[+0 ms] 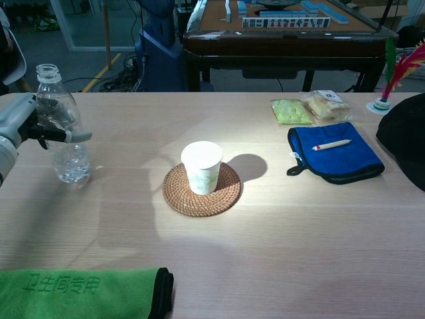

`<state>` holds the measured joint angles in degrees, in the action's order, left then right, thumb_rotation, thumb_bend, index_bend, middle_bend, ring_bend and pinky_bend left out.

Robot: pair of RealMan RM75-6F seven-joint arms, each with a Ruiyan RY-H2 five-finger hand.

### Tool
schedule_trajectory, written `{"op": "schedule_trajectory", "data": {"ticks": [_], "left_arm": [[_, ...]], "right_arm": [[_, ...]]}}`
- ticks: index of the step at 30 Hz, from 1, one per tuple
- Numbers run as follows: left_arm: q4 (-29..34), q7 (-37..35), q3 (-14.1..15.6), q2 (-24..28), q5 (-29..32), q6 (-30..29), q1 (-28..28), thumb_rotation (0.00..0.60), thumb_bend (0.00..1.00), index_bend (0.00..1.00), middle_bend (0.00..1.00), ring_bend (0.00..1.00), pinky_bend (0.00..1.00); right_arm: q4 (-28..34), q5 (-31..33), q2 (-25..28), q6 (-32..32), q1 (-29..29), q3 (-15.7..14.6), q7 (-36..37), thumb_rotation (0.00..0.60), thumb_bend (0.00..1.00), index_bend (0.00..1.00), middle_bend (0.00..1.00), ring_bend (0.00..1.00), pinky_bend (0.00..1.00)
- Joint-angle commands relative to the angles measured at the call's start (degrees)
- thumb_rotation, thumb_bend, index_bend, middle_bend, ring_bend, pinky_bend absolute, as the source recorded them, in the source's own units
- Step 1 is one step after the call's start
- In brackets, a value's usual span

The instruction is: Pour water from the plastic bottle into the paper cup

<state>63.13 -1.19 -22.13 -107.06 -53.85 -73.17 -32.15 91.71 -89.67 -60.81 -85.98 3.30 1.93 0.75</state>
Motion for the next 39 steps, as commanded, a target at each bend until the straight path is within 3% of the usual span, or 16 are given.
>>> {"op": "schedule_trajectory", "data": {"ticks": [1,12,17,39], "left_arm": [[-0.5,-0.9,-0.1,-0.2,-0.7,0.3,0.5,0.6,0.07,0.67,0.73,0.5,0.54],[0.6,-3.8,0.4,1.7,-2.2,4.2,2.1,0.6,0.07,0.55,0.58,0.39,0.46],[1.9,-4.6,0.8,3.1,-2.6,6.3,2.5,0.6,0.07,0.43,0.45,0.3,0.4],[7.9,-1.9,1.3,6.8,-1.7,8.5,4.2,0.6,0.01,0.06,0.05,0.04,0.22]], "right_arm": [[0.0,0.0,-0.1,0.1,0.0,0.0,-0.1,0.6,0.32,0.28,0.35,0.33,0.46],[-0.1,0.2,-0.1,0.3,0.1,0.0,-0.2,0.6,0.32,0.28,0.35,0.33,0.46],[-0.1,0.2,-0.1,0.2,0.1,0.0,-0.2,0.6,0.31,0.28,0.35,0.33,0.46],[0.0,0.0,-0.1,0.1,0.1,-0.2,-0.3,0.6,0.32,0.28,0.35,0.33,0.46]]}}
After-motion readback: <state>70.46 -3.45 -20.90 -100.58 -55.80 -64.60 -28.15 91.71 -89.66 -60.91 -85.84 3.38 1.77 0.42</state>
